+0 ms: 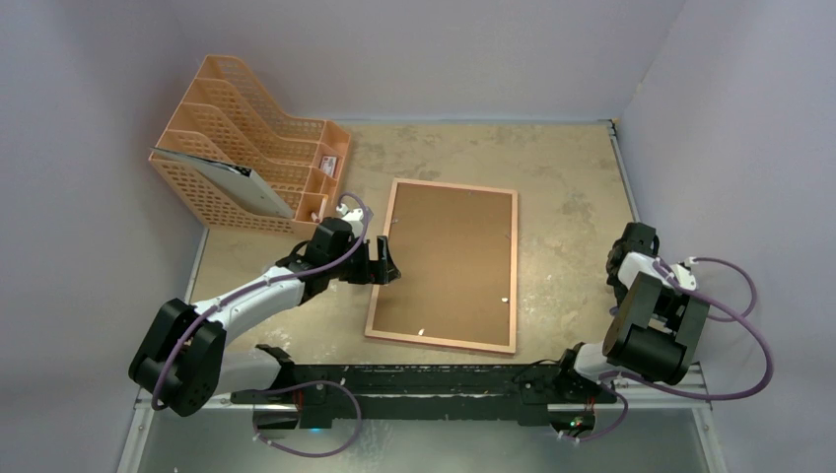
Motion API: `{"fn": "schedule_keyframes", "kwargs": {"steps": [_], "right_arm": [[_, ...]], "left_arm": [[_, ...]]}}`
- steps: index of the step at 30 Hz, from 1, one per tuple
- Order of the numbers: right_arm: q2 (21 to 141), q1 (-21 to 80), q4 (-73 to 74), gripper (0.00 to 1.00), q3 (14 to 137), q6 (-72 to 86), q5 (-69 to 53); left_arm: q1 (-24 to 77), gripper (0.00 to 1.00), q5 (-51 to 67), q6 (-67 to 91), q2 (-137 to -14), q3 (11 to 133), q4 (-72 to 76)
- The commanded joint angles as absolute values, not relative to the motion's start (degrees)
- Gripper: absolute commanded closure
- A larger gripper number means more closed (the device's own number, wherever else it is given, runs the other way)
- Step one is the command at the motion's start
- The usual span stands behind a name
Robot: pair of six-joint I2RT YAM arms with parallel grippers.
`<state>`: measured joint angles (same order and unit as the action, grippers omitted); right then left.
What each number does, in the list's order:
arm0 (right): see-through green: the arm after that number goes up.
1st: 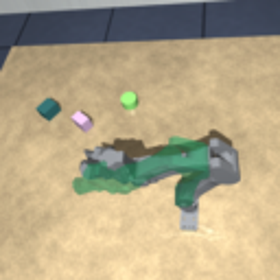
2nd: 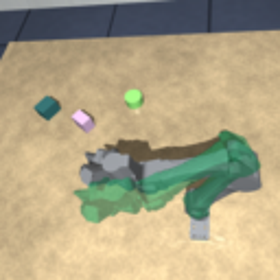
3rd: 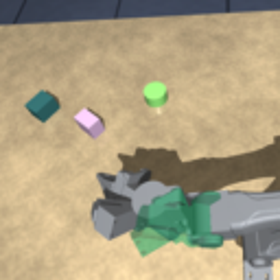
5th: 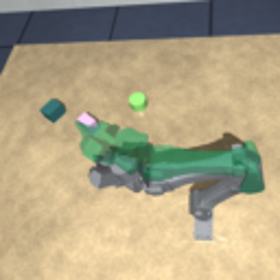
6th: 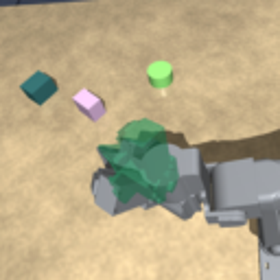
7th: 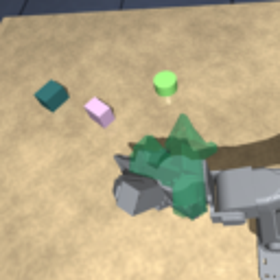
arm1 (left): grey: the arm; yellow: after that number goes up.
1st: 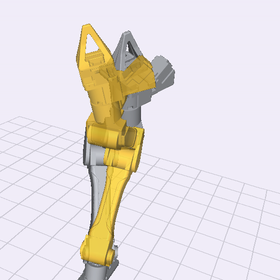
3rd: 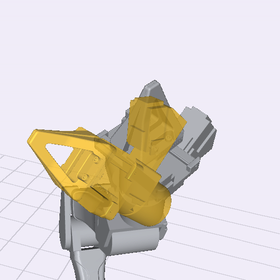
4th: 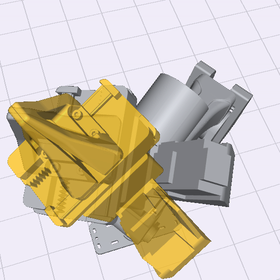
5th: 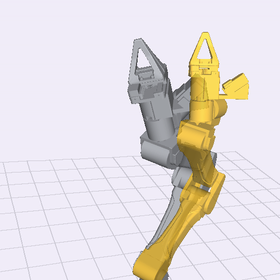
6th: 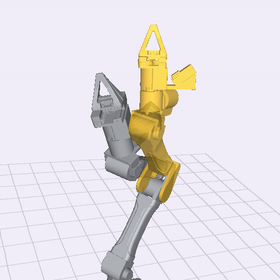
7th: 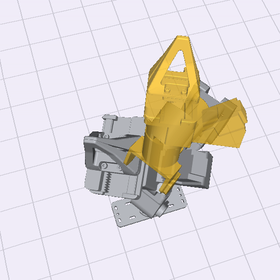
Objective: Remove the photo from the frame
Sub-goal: Move the screwdriver to the center of the board.
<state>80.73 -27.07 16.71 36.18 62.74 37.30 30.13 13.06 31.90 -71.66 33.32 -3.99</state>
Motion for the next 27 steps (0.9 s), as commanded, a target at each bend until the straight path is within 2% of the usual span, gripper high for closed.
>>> {"fn": "schedule_keyframes", "kwargs": {"steps": [1, 3, 6, 17, 20, 25, 27], "right_arm": [[81.31, -27.33, 16.02, 0.3, 36.15, 61.26, 35.26], [81.95, -27.36, 16.57, 0.31, 36.54, 60.87, 35.19], [81.97, -27.33, 16.17, 0.39, 36.56, 60.03, 34.64], [81.87, -27.33, 14.9, 0.41, 36.5, 58.35, 33.14], [81.17, -27.33, 14.33, 0.47, 36.17, 57.69, 33.02], [79.69, -27.33, 13.14, 0.53, 35.44, 56.5, 33.13], [79.47, -27.33, 12.53, 0.61, 35.27, 55.79, 32.95]], "left_arm": [[30.16, 0.12, 13.63, 31.99, -70.99, 35.24, -2.51], [30.14, 0.12, 13.71, 32.07, -71.1, 35.32, -2.39], [30.22, 0.12, 13.73, 32.08, -70.97, 35.33, -2.4], [30.22, 0.13, 13.54, 31.94, -70.75, 35.42, -2.55], [30.15, 0.13, 13.49, 31.94, -70.75, 35.42, -2.64], [30.13, 0.13, 13.36, 31.93, -70.47, 35.42, -2.76], [30.19, 0.13, 13.27, 31.94, -70.34, 35.42, -2.9]]}}
